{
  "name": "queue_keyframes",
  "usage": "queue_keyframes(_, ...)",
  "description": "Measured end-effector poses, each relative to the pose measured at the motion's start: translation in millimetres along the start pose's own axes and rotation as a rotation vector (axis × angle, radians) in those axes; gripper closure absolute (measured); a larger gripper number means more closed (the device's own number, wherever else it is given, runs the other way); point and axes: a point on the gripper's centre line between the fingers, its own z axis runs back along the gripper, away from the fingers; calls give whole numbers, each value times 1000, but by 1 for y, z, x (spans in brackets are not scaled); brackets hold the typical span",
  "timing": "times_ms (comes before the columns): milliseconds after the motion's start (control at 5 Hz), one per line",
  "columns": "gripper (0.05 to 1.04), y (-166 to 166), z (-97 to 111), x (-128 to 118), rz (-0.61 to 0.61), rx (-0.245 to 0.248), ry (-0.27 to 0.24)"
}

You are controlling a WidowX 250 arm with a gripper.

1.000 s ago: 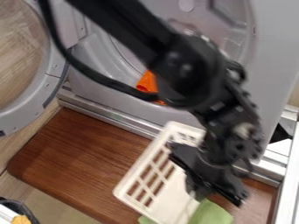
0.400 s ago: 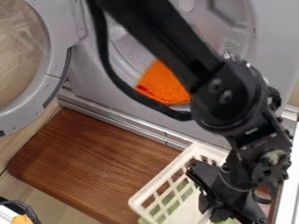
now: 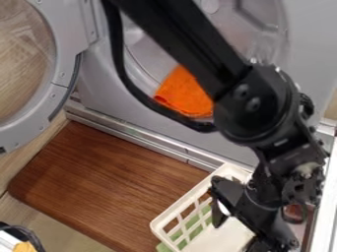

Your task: Place the white basket on top of the green cloth

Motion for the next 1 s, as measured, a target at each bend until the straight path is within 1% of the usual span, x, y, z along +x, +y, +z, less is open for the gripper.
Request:
queue_keyframes(200, 75, 5, -1, 3, 19, -13, -2)
queue_keyframes(400, 79, 9, 7, 5, 37, -47, -26)
queue_keyframes(600, 83, 13, 21, 4, 49, -81, -65)
queue_keyframes(800, 83, 17, 41, 5, 50, -120, -122)
queue_keyframes(1000, 83, 25, 56, 7, 51, -137, -168)
